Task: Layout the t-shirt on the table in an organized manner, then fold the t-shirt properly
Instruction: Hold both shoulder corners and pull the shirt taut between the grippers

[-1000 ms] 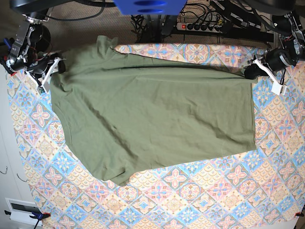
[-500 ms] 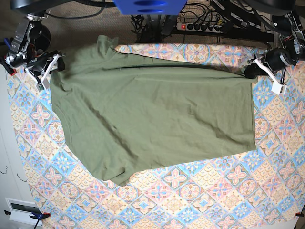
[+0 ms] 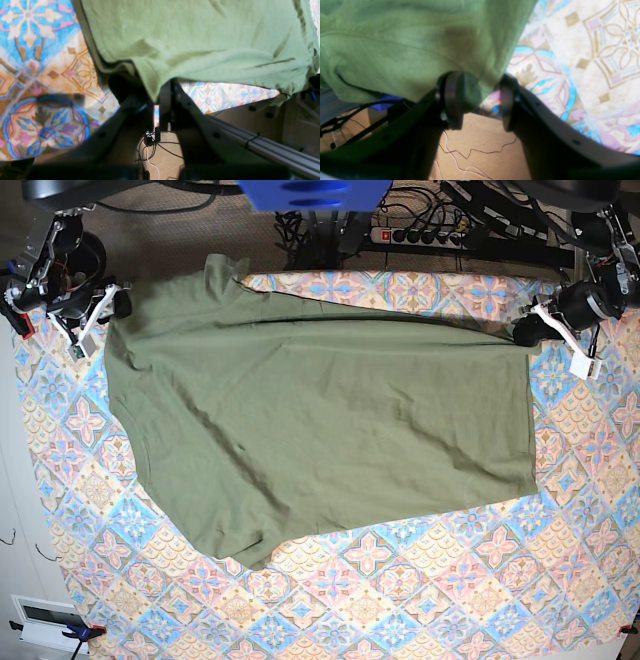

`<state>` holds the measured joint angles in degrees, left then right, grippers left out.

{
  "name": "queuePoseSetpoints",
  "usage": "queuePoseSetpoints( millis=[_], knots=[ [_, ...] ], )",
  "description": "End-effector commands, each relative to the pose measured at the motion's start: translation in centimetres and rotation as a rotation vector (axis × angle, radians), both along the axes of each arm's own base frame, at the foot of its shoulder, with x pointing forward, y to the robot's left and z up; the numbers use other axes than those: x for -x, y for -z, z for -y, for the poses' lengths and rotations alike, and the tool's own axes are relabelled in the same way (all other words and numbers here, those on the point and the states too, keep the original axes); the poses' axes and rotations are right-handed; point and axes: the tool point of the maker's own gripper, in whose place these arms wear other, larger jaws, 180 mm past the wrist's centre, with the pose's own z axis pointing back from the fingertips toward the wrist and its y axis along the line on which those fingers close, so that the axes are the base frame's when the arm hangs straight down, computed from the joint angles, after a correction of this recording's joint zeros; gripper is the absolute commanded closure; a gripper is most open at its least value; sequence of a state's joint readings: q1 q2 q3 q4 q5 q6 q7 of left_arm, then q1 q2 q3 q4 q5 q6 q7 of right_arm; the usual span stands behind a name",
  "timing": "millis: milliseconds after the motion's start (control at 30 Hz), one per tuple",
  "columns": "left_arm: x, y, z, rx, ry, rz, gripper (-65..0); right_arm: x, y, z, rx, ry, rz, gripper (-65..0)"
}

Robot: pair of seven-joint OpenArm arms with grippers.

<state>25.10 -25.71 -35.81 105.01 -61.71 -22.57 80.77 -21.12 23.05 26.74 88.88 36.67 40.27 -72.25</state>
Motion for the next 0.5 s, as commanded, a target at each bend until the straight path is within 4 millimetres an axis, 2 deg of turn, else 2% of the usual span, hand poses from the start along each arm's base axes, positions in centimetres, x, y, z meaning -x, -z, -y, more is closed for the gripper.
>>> queuePoseSetpoints(
  millis=[0, 300, 467],
  knots=[
    [-0.6, -0.9, -0.3, -0.011, 0.005, 0.033, 0.0, 1.1, 0.1, 1.1, 0.046, -0.008, -0.056, -23.7],
    [-0.6, -0.9, -0.3, -0.011, 0.005, 0.034, 0.0, 2.9, 0.7, 1.0, 0.045, -0.013, -0.101, -21.8],
    [-0.6, -0.9, -0.3, -0.011, 0.005, 0.034, 0.0, 2.7, 0.7, 1.0, 0.045, -0.013, -0.096, -8.0]
  ],
)
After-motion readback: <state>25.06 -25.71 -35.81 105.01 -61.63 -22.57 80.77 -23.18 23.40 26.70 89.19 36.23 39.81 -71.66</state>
